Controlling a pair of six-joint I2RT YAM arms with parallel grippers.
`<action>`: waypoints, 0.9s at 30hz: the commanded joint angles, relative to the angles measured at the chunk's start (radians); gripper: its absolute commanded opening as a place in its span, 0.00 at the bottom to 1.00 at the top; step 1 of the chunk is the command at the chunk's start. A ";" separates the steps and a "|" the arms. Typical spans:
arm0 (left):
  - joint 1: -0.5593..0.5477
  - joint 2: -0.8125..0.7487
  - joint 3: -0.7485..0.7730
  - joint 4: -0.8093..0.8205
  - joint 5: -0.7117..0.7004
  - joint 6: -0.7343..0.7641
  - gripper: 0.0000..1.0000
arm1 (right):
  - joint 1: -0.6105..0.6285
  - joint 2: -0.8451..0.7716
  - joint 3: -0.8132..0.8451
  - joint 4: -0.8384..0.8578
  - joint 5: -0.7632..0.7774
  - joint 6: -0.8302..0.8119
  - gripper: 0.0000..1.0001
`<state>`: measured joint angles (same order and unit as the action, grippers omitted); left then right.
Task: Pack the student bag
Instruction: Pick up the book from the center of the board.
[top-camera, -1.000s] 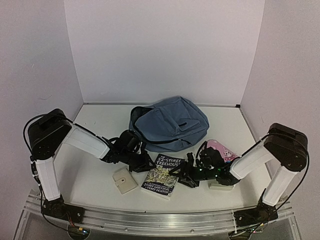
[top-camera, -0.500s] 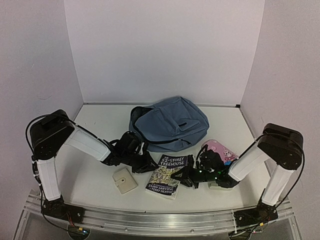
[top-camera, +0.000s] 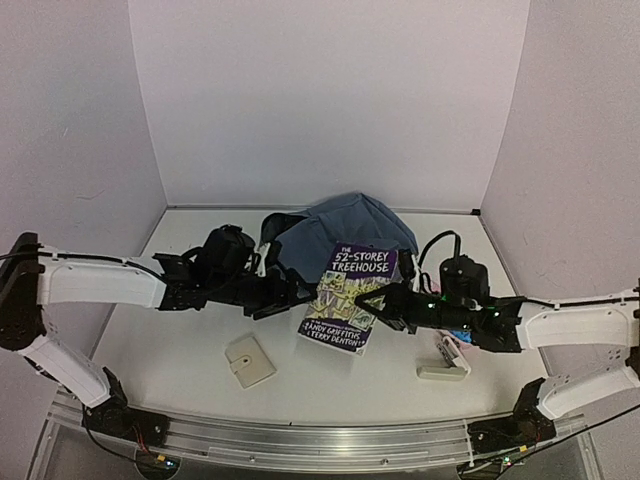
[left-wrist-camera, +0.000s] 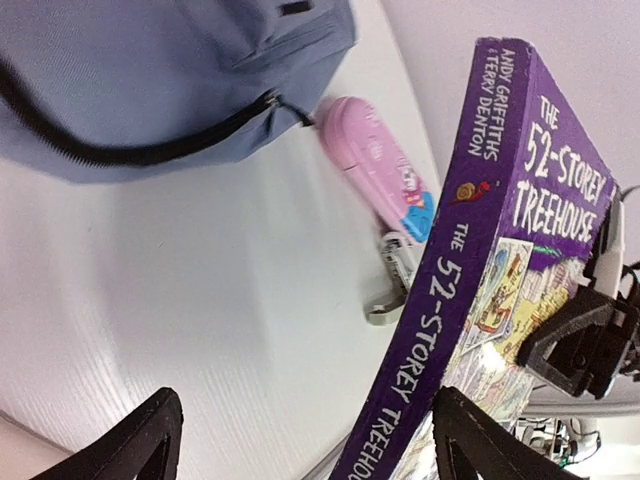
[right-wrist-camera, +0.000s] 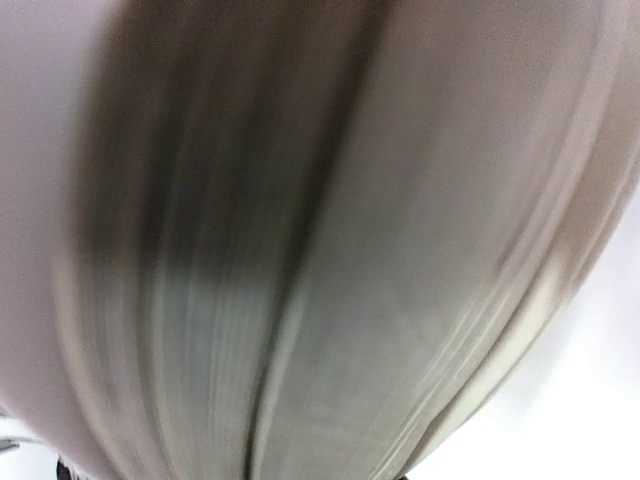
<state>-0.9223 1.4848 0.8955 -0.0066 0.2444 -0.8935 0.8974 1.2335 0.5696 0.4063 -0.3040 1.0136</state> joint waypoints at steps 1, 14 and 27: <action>0.002 -0.128 0.074 -0.071 0.077 0.137 0.87 | 0.001 -0.087 0.152 -0.057 -0.056 -0.179 0.00; -0.003 -0.134 0.117 0.094 0.361 0.140 0.89 | 0.001 -0.038 0.251 -0.038 -0.319 -0.223 0.00; -0.003 -0.152 0.139 0.092 0.367 0.100 0.57 | 0.002 -0.006 0.284 -0.055 -0.427 -0.276 0.00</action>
<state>-0.9218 1.3290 0.9890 0.0790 0.5697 -0.7817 0.8974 1.2283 0.7704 0.2665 -0.6692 0.7782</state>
